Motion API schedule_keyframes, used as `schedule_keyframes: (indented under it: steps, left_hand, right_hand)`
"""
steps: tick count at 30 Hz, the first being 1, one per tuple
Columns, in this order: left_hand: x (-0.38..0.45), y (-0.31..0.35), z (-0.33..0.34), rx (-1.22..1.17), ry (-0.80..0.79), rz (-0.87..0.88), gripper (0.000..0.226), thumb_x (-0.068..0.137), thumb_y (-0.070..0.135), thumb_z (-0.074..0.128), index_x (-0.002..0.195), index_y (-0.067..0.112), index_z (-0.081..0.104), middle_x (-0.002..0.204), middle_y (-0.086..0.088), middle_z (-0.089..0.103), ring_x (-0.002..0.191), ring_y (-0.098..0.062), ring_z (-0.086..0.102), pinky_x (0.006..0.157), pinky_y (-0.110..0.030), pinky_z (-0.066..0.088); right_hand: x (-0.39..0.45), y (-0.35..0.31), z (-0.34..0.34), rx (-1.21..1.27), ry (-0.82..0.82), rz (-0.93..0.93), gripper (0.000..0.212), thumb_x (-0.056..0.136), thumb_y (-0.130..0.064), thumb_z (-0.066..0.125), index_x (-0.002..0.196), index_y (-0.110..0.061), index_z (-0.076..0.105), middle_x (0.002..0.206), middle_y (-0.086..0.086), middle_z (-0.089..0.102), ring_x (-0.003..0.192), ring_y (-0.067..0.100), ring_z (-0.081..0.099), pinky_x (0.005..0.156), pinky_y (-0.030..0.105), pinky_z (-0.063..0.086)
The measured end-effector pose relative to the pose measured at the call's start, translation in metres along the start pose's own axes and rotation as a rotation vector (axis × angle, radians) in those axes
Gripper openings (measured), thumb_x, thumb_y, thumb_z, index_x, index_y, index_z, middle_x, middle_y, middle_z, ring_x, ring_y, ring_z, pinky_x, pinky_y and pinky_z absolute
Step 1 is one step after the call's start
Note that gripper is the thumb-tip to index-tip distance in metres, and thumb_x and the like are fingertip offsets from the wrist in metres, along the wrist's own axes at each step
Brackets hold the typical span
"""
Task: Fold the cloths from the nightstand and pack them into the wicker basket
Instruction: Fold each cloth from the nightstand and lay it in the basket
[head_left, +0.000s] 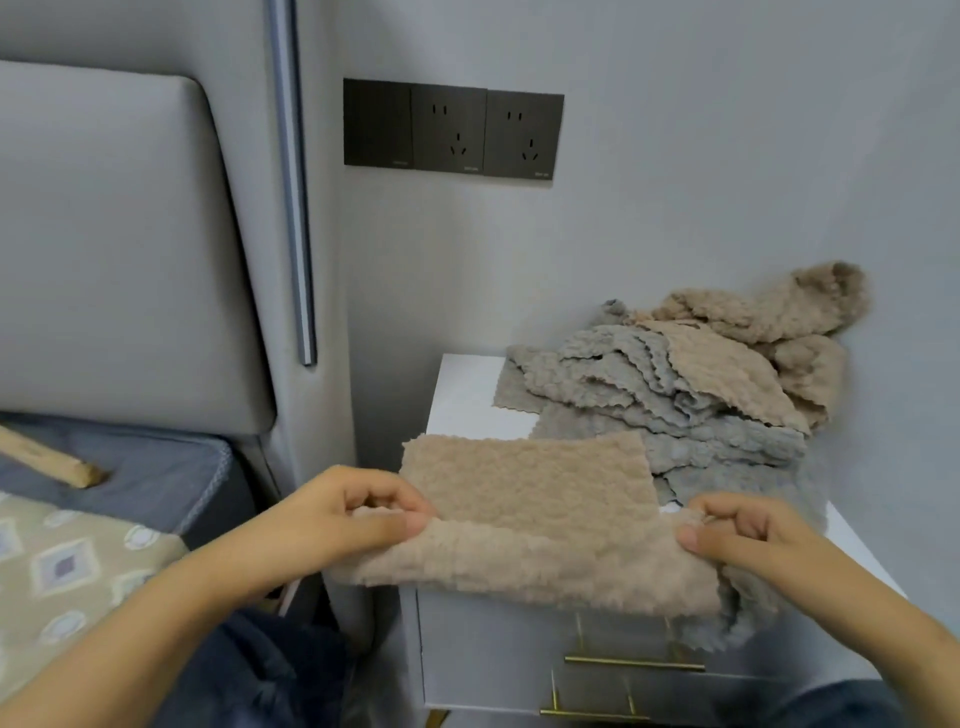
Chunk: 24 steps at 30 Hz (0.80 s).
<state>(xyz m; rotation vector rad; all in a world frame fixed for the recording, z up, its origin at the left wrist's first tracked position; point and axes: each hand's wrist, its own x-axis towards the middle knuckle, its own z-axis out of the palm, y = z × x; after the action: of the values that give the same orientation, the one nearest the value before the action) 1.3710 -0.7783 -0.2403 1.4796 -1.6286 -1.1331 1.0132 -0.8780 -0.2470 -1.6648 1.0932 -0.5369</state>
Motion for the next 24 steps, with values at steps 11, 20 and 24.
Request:
schedule_keyframes:
  steps: [11, 20, 24]
  left_hand:
    - [0.119, -0.047, 0.002, 0.410, 0.446, -0.040, 0.013, 0.093, 0.026, 0.062, 0.082, 0.027, 0.069, 0.083, 0.017, 0.068, 0.083, 0.004, 0.062, 0.069, -0.016, 0.046]
    - [0.130, -0.061, 0.003, 0.487, 0.495, -0.021, 0.013, 0.093, 0.032, 0.061, 0.082, 0.027, 0.066, 0.087, 0.015, 0.064, 0.082, 0.000, 0.060, 0.067, -0.014, 0.040]
    - [0.137, -0.067, 0.003, 0.537, 0.492, -0.063, 0.015, 0.091, 0.039, 0.061, 0.090, 0.023, 0.062, 0.095, 0.009, 0.058, 0.086, -0.008, 0.056, 0.068, -0.019, 0.038]
  right_hand:
    - [0.087, 0.012, 0.010, -0.872, 0.459, -0.213, 0.024, 0.092, -0.034, 0.060, 0.072, -0.021, 0.056, 0.057, -0.008, 0.057, 0.053, 0.006, 0.052, 0.045, 0.027, 0.033]
    - [0.102, 0.033, 0.018, -0.905, 0.613, -0.295, 0.026, 0.087, -0.031, 0.068, 0.066, -0.023, 0.056, 0.051, -0.010, 0.053, 0.044, 0.007, 0.048, 0.039, 0.034, 0.044]
    - [0.106, 0.035, 0.022, -0.897, 0.670, -0.251, 0.023, 0.083, -0.031, 0.073, 0.068, -0.021, 0.059, 0.053, -0.009, 0.056, 0.046, 0.013, 0.051, 0.040, 0.033, 0.047]
